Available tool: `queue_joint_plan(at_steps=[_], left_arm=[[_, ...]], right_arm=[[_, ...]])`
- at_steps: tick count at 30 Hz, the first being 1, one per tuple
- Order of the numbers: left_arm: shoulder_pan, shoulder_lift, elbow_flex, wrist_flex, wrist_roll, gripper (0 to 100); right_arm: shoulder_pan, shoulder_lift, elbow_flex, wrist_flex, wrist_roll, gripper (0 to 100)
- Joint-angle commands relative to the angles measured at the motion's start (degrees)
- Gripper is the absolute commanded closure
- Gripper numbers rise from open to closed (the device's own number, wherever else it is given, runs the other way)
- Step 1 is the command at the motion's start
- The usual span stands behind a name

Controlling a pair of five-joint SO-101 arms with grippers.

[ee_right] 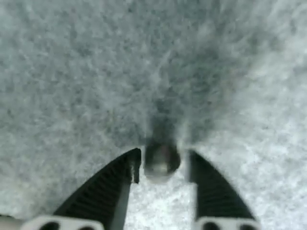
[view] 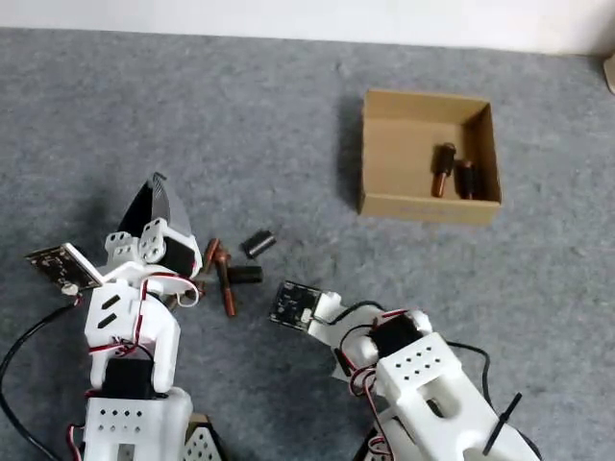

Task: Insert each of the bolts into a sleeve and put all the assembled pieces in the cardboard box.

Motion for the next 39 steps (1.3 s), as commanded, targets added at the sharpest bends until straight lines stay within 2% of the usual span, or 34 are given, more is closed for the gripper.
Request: queue_joint_plan(at_steps=[1, 12, 14, 17, 18, 24, 35, 37, 39], left_arm=[[1.2, -0.3, -2.3, 0.0, -0.3, 99], [1.2, -0.3, -2.3, 0.0, -0.3, 99], [1.2, -0.3, -2.3, 0.0, -0.3, 99], [1.2, -0.3, -2.3, 0.0, -0.3, 99], [1.2, -0.3, -2.3, 0.0, -0.3, 99], [1.2, -0.3, -2.3, 0.0, -0.3, 99], [1.2, -0.3, -2.3, 0.0, -0.3, 99], [1.2, -0.3, -2.3, 0.0, -0.3, 99], [1.2, -0.3, -2.3, 0.0, -0.3, 99]], right_arm=[[0.7, 0.0, -0.4, 0.3, 0.8, 64.6], [0.7, -0.5, 3.8, -2.2, 0.3, 62.6], [0.7, -0.2, 3.8, -7.9, -5.1, 62.6], [0.5, 0.0, 3.9, -15.8, -17.1, 62.6], [0.4, 0.0, 3.9, -16.7, -18.4, 62.6], [-4.3, 0.1, 5.6, -16.9, -17.8, 62.6], [-4.4, 0.1, 10.1, -17.0, -17.8, 63.1], [-4.4, 0.1, 10.2, -17.0, -17.7, 68.7], [-4.4, 0.1, 10.2, -17.1, -17.6, 82.4]])
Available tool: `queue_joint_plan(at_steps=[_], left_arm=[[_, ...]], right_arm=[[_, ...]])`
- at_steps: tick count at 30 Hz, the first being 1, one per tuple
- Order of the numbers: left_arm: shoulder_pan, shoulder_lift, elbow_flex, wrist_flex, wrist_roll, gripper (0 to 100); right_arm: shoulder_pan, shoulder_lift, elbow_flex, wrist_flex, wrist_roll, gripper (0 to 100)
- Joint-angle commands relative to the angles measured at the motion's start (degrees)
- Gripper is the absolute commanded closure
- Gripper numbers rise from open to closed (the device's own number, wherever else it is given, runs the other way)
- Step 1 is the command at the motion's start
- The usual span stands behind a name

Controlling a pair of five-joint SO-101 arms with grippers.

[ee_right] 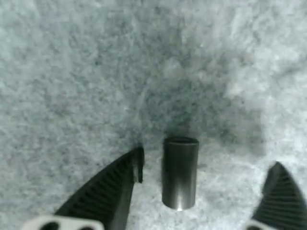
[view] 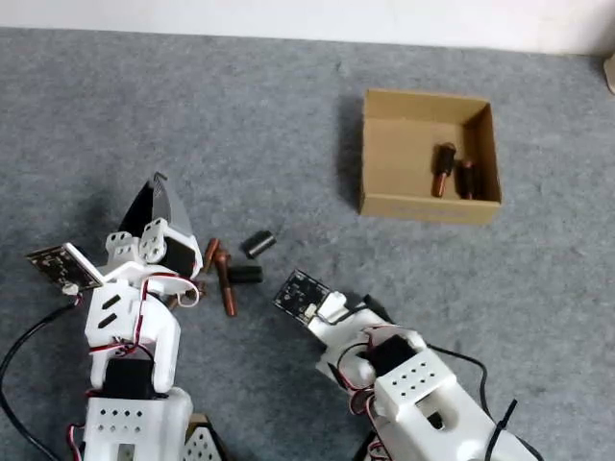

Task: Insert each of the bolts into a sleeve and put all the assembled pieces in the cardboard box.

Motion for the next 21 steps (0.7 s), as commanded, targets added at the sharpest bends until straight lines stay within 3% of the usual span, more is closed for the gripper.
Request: queue_joint_plan(at_steps=[1, 2, 3, 10, 16, 19, 21], left_arm=[[1.0, -0.3, -2.3, 0.0, -0.3, 99], [1.0, -0.3, -2.3, 0.0, -0.3, 99], [1.0, -0.3, -2.3, 0.0, -0.3, 99], [1.0, -0.3, -2.3, 0.0, -0.3, 99], [1.0, -0.3, -2.5, 0.1, -0.3, 99], [1.1, -0.2, -3.8, 0.4, 0.0, 99], [2.0, -0.1, -6.9, 5.1, -0.2, 99]], right_arm=[[-0.5, 0.6, 0.2, -0.6, -0.2, 90.6], [-0.5, 0.6, 0.2, -0.6, -0.2, 99.0], [-0.5, 0.6, 0.3, -0.6, -0.2, 99.6], [0.0, 0.0, 0.3, -0.7, -0.6, 99.4], [7.3, 0.0, -0.1, -1.9, -1.1, 99.4], [10.1, 0.0, 0.0, -5.1, -5.5, 99.4], [12.5, 0.0, -0.2, -5.2, -6.7, 99.4]])
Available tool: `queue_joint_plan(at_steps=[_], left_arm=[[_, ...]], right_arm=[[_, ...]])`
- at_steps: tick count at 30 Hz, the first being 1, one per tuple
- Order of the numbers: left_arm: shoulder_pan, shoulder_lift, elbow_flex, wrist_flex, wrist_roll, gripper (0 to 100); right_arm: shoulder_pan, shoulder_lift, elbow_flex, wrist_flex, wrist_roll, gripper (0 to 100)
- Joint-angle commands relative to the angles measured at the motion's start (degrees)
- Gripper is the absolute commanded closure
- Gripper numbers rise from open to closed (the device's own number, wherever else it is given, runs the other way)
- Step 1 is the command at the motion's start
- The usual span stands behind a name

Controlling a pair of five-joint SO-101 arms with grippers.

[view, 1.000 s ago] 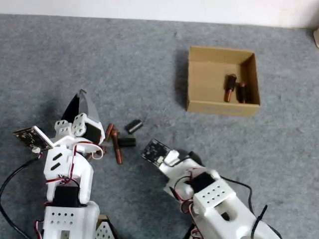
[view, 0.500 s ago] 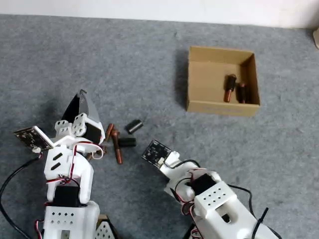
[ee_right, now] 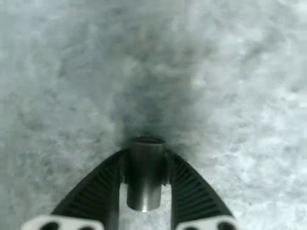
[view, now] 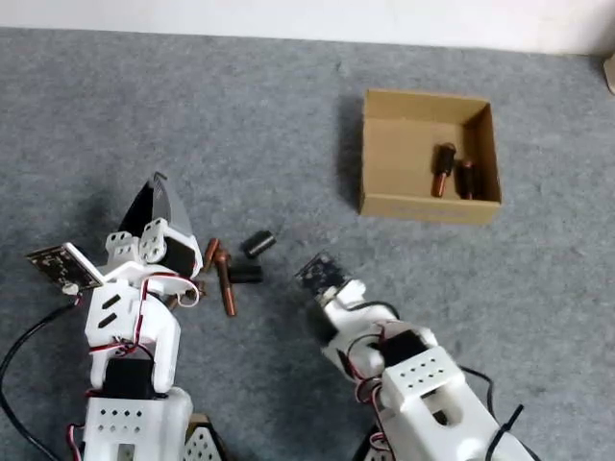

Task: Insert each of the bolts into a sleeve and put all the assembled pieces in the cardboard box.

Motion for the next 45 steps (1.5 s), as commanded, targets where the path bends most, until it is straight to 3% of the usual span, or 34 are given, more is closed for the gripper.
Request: queue_joint_plan(at_steps=[1, 5, 12, 18, 24, 27, 45], left_arm=[[2.3, -0.1, -8.6, 8.4, -0.3, 99], [2.6, -0.1, -18.8, 23.2, -0.3, 99], [2.6, 5.1, -28.3, 33.5, -1.6, 99], [7.5, 33.5, -41.5, 38.2, -7.5, 99], [7.9, 59.6, -58.8, 55.6, -7.6, 99], [7.5, 66.9, -62.8, 61.6, -7.3, 99], [8.7, 72.1, -54.1, 62.4, -6.8, 99]], right_arm=[[5.4, -0.4, -0.4, -2.4, -2.5, 99.4], [7.3, -0.4, -0.1, -4.5, -4.8, 99.4], [11.5, -8.7, 0.2, -4.6, -7.6, 99.4], [12.0, -30.9, 9.3, -0.8, -7.7, 99.4], [12.0, -53.8, 14.8, 10.0, -7.6, 99.4], [13.2, -53.1, 14.9, 9.9, -7.5, 99.4], [13.8, -47.7, 15.0, 5.9, -7.5, 99.4]])
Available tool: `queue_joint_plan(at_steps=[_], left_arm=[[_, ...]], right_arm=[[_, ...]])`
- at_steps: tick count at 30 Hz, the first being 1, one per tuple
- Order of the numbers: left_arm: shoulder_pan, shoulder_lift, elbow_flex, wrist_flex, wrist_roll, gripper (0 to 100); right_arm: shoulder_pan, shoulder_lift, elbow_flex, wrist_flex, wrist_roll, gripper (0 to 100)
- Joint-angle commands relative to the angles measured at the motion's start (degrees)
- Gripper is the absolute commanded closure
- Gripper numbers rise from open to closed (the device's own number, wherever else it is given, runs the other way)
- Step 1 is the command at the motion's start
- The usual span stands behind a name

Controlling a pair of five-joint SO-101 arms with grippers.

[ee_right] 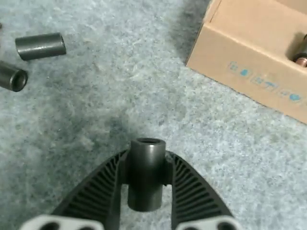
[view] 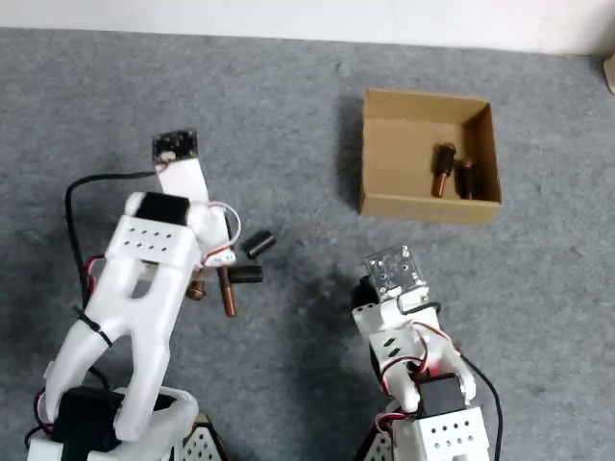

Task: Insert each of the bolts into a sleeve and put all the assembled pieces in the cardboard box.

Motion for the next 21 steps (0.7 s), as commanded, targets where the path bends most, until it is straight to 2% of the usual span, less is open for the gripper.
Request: queue_joint_plan(at_steps=[1, 3, 5, 8, 11, 15, 18, 21], left_arm=[[0.5, 0.0, 1.4, 0.0, 2.5, 99], [0.5, 0.3, 2.7, -0.1, 7.7, 99], [0.5, 0.4, 4.2, -0.1, 9.1, 99], [0.2, 0.4, 6.4, -0.2, 4.5, 99], [0.1, 0.4, 8.1, -5.1, -2.0, 99], [0.1, 0.4, 10.9, -10.5, -4.0, 99], [0.1, 0.4, 11.3, -11.8, -4.4, 93], [0.0, 0.4, 11.6, -12.0, -7.6, 79]], right_arm=[[0.7, 0.2, 3.0, -2.3, -0.1, 99.4], [0.7, 0.2, 3.2, -2.8, -0.1, 99.4], [0.7, 0.2, 3.3, -2.8, -0.1, 99.4], [0.7, 0.2, 3.3, -2.8, -0.1, 99.4], [0.7, 0.2, 3.3, -2.8, -0.1, 99.4], [0.7, 0.2, 3.3, -2.8, -0.1, 99.4], [0.7, 0.2, 3.3, -2.8, -0.1, 99.4], [0.7, 0.2, 3.3, -2.8, -0.1, 99.4]])
